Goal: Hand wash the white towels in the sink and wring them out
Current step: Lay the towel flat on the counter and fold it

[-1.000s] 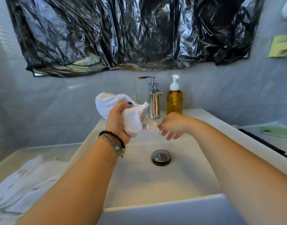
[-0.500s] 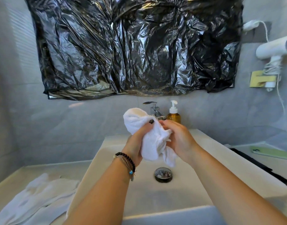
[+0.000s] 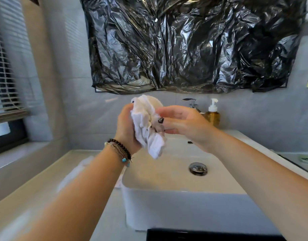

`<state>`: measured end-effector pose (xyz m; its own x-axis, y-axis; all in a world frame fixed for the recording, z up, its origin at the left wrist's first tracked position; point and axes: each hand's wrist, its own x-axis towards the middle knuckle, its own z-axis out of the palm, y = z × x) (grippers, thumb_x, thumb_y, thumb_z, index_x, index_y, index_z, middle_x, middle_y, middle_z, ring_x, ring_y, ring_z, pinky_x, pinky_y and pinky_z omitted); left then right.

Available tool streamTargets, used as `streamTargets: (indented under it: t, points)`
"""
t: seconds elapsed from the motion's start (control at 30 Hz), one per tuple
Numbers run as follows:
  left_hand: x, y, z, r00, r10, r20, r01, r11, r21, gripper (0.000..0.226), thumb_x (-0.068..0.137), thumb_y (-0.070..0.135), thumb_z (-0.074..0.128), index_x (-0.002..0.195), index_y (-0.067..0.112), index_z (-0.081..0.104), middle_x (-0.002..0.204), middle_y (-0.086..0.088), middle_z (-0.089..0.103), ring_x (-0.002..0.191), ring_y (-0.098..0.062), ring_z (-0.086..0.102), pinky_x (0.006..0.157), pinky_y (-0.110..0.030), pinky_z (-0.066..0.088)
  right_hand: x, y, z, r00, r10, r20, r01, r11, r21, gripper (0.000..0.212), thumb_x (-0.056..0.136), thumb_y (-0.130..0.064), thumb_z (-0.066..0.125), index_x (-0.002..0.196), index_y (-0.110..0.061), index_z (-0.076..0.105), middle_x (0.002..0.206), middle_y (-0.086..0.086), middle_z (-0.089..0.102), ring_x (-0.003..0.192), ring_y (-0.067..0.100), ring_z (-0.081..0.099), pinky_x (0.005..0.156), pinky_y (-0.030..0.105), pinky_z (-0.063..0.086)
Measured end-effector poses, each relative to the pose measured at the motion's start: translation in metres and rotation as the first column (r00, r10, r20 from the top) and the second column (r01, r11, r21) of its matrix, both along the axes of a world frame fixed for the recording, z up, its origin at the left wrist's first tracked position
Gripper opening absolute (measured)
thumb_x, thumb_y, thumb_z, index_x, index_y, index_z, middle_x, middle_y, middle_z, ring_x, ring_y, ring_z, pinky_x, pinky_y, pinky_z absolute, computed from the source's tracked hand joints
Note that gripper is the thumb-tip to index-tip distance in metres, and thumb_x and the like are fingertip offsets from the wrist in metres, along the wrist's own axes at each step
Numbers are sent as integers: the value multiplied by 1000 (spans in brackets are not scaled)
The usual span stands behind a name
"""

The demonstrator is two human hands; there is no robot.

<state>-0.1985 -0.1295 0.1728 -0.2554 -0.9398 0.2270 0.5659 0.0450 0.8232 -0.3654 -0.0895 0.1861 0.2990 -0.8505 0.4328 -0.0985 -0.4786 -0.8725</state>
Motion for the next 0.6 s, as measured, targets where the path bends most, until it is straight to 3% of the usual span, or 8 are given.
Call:
streamTargets:
  t: [0.07,0.2,0.3,0.4,0.43,0.47,0.53,0.6]
  points:
    - [38,21,0,999,21,30,-20,999,-28,52,96,40,35,62,13,63,63,-3,53,60,-19,53,64,-30,42,34,8,0,997,26,-69,-27,1000,-7,19,89,-8,65,105,-18,68,110,7,70,92,11,64,84,30,54]
    - [107,58,-21,916,354,187,-362,932,6,32,102,39,41,83,20,58,77,1,58,71,-15,57,67,-31,46,109,14,-16,990,55,-127,-45,996,83,17,88,-4,64,96,-18,67,98,8,71,84,15,65,78,31,55]
    - [144,77,-42,907,405,119,-416,906,84,30,103,27,42,76,15,51,65,0,53,59,-10,54,59,-23,49,160,16,-34,994,11,-113,5,990,141,25,85,-5,65,107,-16,61,106,8,70,85,19,65,76,35,56]
    - [169,100,-51,932,359,47,-362,923,129,35,52,10,80,46,16,46,35,2,42,28,-7,44,35,-11,38,204,21,-60,983,54,-176,-27,987,156,42,84,-16,70,122,-21,53,106,-4,63,95,18,64,83,39,55]
    - [176,108,-55,928,365,68,-371,919,131,33,34,11,73,40,23,42,33,2,40,25,-7,41,33,-11,36,215,22,-69,979,80,-186,-46,983,179,45,83,-19,71,123,-23,52,104,-6,62,97,17,64,85,39,54]
    - [186,113,-63,915,391,100,-401,907,125,33,35,8,67,44,27,42,32,2,42,25,-7,42,33,-12,36,225,21,-77,976,89,-200,-48,979,200,45,81,-22,72,122,-25,52,103,-7,62,98,17,64,86,40,53]
    - [209,110,-82,838,524,155,-544,826,147,30,86,0,49,62,18,53,43,5,57,33,-4,54,38,-15,45,240,13,-90,977,50,-208,0,972,233,36,80,-24,69,113,-27,54,103,-7,62,98,18,62,91,42,53]
    - [230,109,-92,800,580,150,-599,766,232,37,107,31,30,82,18,54,65,1,64,55,-9,63,60,-24,50,251,0,-104,970,-61,-236,114,970,217,34,81,-25,64,113,-24,53,107,-3,60,104,21,59,91,40,50]
